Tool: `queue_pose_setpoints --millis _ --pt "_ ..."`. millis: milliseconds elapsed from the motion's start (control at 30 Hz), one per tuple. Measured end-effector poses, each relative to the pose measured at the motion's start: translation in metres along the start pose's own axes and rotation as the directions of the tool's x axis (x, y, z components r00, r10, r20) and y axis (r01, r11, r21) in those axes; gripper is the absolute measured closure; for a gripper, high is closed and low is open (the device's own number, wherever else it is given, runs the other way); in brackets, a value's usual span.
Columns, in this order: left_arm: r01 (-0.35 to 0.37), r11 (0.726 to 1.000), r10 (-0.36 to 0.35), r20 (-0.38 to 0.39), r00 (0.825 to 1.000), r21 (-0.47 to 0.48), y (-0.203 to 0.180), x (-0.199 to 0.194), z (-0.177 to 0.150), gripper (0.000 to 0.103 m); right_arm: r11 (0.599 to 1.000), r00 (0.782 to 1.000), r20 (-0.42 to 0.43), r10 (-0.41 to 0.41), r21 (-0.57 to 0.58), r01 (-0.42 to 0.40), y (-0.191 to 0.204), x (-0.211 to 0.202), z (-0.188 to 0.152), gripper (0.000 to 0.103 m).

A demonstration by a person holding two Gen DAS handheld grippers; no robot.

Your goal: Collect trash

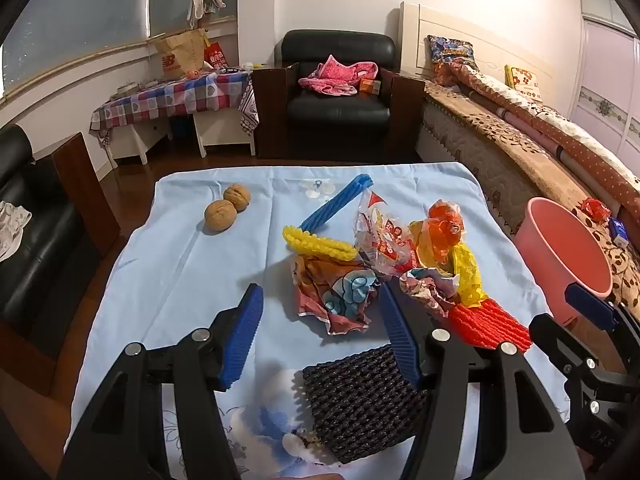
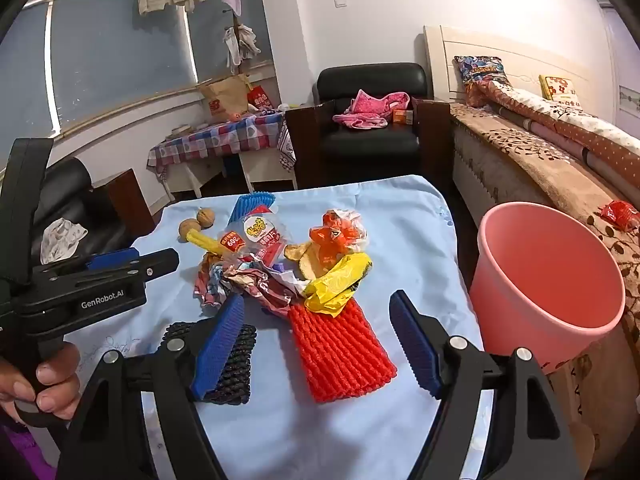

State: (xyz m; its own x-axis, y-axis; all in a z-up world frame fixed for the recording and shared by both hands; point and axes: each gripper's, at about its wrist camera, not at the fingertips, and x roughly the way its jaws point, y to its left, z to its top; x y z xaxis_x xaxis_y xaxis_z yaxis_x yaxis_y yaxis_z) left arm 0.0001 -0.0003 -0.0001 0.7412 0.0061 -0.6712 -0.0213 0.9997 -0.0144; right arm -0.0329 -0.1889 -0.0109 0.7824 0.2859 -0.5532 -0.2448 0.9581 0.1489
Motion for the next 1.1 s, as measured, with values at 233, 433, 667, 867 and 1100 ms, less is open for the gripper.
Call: queue_pose_setpoints --millis 233,433,667,867,1100 --pt "0.001 1.0 -0.001 -0.003 1.0 -0.001 -0.0005 -0.0003 -0.0003 0.042 1.0 1.0 0.008 0.001 0.005 -0.002 -0.0004 -0.0013 0.0002 0.029" --pt "0.006 1.0 -0.006 -0.003 1.0 0.0 0.0003 -0.0009 -0.0005 0.042 1.0 1.0 0.003 -0.002 0.004 0.002 -0.0003 -0.0005 0.0004 0.029" --pt "0.003 1.0 -0.003 -0.006 1.0 -0.001 0.0 -0.0001 -0.0001 0.042 1.0 1.0 0.003 -0.002 0.005 0.002 -0.0006 -0.0009 0.001 0.029" --pt "0.003 1.0 -0.003 -0.009 1.0 -0.002 0.0 0.0001 0.0 0.042 1.0 1.0 -0.001 -0.001 0.011 0.001 -0.0039 -0.0022 -0.0007 0.029" --pt "0.005 1.0 -0.005 -0.011 1.0 -0.001 0.0031 0.0074 -0.0085 0.042 1.0 1.0 -0.003 -0.003 0.018 0.003 -0.0067 0.0011 -0.0017 0.029"
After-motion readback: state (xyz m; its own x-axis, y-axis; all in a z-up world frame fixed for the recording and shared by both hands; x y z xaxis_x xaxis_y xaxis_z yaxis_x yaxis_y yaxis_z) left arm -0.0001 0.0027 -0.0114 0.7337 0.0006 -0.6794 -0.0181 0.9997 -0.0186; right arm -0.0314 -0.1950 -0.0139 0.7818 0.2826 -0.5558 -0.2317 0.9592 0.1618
